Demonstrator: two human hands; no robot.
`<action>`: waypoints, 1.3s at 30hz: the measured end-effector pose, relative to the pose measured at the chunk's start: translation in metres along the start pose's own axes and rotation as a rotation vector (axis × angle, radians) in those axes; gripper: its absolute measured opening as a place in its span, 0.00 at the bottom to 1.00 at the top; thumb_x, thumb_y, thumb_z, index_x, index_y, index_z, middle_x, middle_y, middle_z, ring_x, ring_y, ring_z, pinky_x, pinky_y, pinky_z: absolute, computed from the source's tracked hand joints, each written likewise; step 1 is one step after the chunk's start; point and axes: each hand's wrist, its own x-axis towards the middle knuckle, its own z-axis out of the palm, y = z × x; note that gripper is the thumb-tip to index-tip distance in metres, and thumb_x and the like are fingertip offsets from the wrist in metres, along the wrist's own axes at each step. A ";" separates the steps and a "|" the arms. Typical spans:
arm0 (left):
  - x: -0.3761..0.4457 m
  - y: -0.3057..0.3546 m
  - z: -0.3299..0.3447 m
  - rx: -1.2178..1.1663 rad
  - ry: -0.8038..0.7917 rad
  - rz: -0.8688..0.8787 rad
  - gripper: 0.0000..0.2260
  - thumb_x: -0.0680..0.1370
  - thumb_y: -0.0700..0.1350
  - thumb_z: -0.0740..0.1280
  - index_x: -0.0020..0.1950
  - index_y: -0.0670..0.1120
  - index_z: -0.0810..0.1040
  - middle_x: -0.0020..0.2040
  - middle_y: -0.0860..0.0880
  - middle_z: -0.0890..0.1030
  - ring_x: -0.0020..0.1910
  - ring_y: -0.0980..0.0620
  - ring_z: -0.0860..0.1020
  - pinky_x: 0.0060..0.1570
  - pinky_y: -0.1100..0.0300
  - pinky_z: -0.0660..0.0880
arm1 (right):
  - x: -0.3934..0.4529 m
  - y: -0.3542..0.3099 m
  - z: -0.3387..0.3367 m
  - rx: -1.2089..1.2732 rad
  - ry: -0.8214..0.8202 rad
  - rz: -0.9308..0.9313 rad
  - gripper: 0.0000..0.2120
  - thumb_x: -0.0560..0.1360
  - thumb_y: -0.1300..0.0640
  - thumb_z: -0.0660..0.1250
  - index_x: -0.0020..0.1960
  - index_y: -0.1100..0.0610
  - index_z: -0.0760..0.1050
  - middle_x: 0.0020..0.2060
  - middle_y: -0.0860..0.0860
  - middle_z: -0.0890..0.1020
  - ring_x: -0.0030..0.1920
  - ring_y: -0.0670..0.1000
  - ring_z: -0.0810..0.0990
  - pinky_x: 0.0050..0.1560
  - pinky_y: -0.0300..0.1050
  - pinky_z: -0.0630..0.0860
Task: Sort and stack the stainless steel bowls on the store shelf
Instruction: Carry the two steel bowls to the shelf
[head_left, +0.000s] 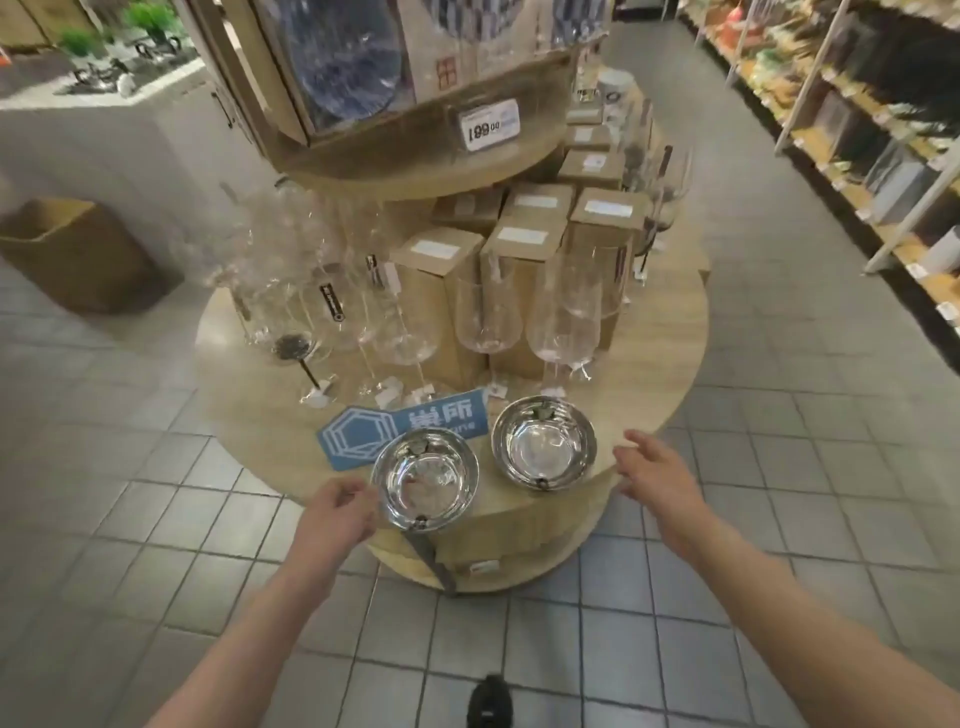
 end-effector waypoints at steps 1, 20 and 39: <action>0.005 0.001 0.003 0.017 0.001 -0.009 0.12 0.75 0.47 0.72 0.56 0.45 0.78 0.48 0.45 0.83 0.45 0.47 0.82 0.50 0.49 0.81 | 0.007 -0.001 0.004 -0.020 0.008 0.016 0.23 0.81 0.55 0.65 0.75 0.54 0.69 0.53 0.50 0.80 0.48 0.49 0.79 0.55 0.50 0.79; 0.020 0.019 0.037 0.029 -0.298 -0.132 0.18 0.72 0.27 0.67 0.58 0.43 0.78 0.51 0.40 0.84 0.42 0.43 0.87 0.36 0.53 0.83 | 0.001 0.020 -0.021 0.121 0.097 0.170 0.09 0.75 0.68 0.68 0.54 0.61 0.82 0.39 0.59 0.87 0.38 0.54 0.87 0.38 0.47 0.84; -0.114 0.140 0.361 0.114 -0.801 0.051 0.13 0.70 0.25 0.65 0.53 0.33 0.79 0.48 0.36 0.85 0.35 0.48 0.86 0.28 0.63 0.80 | -0.207 0.088 -0.372 0.359 0.771 0.076 0.07 0.74 0.69 0.70 0.47 0.59 0.80 0.31 0.51 0.86 0.31 0.51 0.86 0.30 0.40 0.81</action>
